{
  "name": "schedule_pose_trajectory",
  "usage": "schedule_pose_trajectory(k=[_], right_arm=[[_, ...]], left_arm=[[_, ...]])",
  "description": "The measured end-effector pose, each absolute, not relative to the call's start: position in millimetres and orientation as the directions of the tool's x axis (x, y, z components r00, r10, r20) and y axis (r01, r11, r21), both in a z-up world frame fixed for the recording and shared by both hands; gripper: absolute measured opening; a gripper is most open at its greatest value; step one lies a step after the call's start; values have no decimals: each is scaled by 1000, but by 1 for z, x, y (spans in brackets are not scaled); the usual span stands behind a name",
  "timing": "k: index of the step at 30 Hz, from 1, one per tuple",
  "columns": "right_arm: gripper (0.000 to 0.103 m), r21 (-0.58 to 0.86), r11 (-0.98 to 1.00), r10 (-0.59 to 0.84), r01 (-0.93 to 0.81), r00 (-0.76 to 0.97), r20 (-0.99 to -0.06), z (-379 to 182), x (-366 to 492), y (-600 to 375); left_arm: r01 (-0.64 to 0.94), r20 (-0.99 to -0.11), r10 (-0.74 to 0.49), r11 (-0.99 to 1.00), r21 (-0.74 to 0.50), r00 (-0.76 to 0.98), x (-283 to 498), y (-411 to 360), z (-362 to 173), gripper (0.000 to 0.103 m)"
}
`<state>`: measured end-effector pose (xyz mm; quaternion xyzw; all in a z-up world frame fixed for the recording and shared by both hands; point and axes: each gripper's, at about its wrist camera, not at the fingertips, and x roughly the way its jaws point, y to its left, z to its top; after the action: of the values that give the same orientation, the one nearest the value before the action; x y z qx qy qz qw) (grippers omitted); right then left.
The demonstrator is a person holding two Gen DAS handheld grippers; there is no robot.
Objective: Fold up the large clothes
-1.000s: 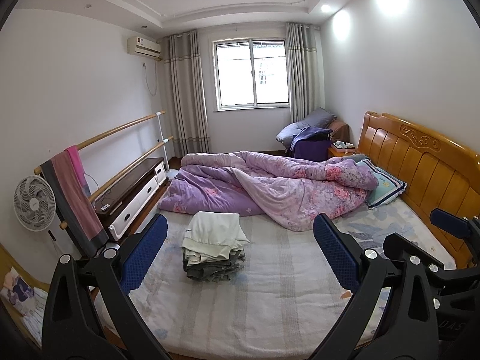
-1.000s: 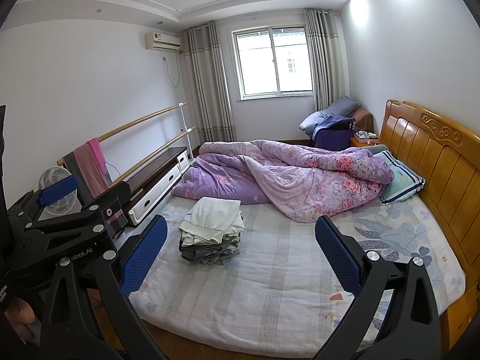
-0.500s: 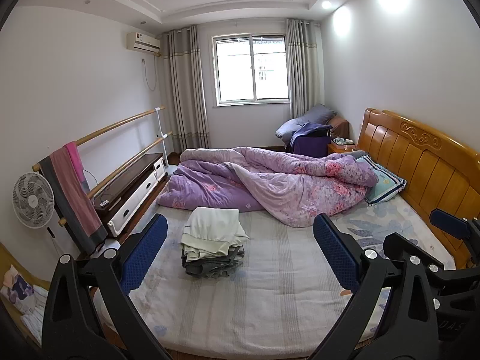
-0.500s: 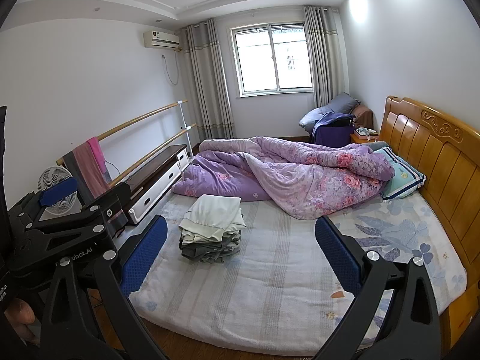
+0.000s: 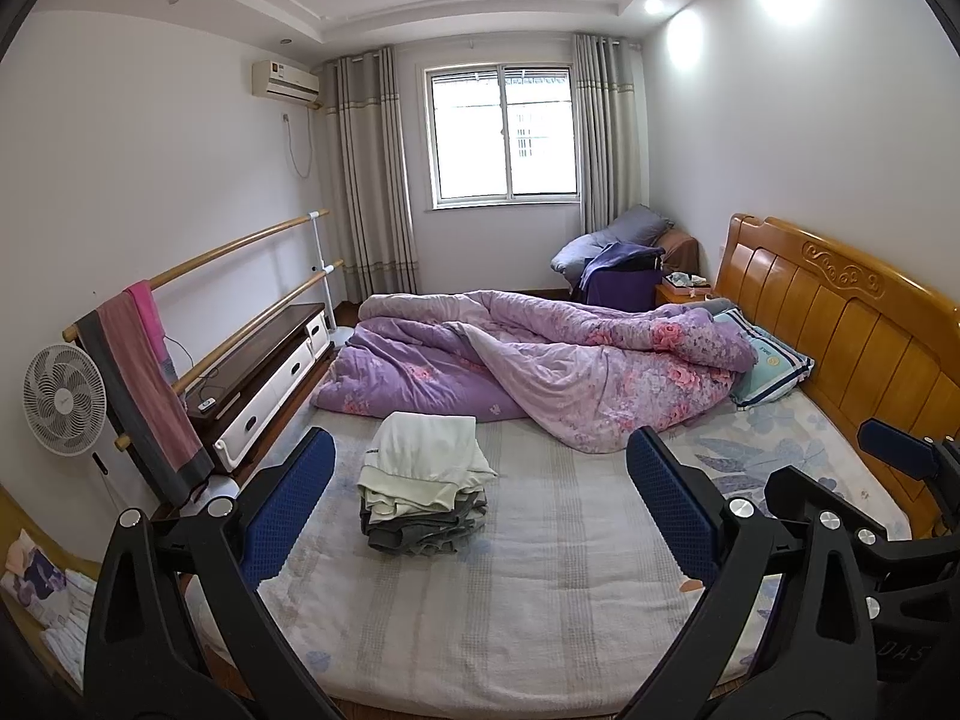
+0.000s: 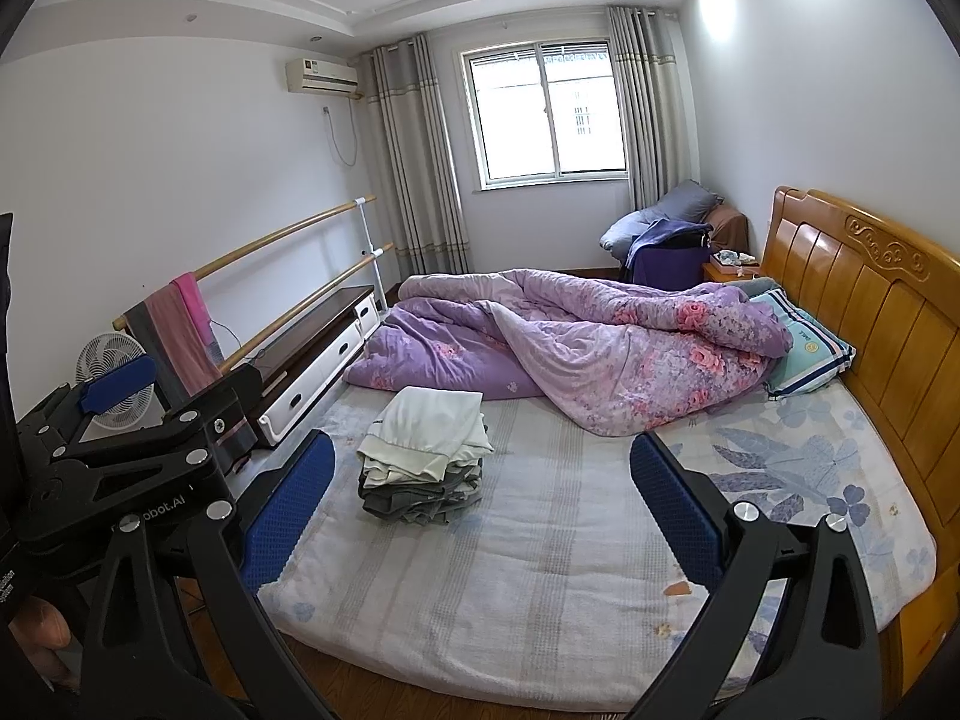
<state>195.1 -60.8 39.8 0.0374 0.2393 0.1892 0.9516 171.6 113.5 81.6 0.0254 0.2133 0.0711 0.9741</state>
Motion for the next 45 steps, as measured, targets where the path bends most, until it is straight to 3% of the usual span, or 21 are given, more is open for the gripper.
schedule_pose_trajectory(k=[45], right_arm=[[95,224,866,497,-446,733,-465,28,262,-133]], left_arm=[[-217,-445,242,970,109,862,217,51,69,98]])
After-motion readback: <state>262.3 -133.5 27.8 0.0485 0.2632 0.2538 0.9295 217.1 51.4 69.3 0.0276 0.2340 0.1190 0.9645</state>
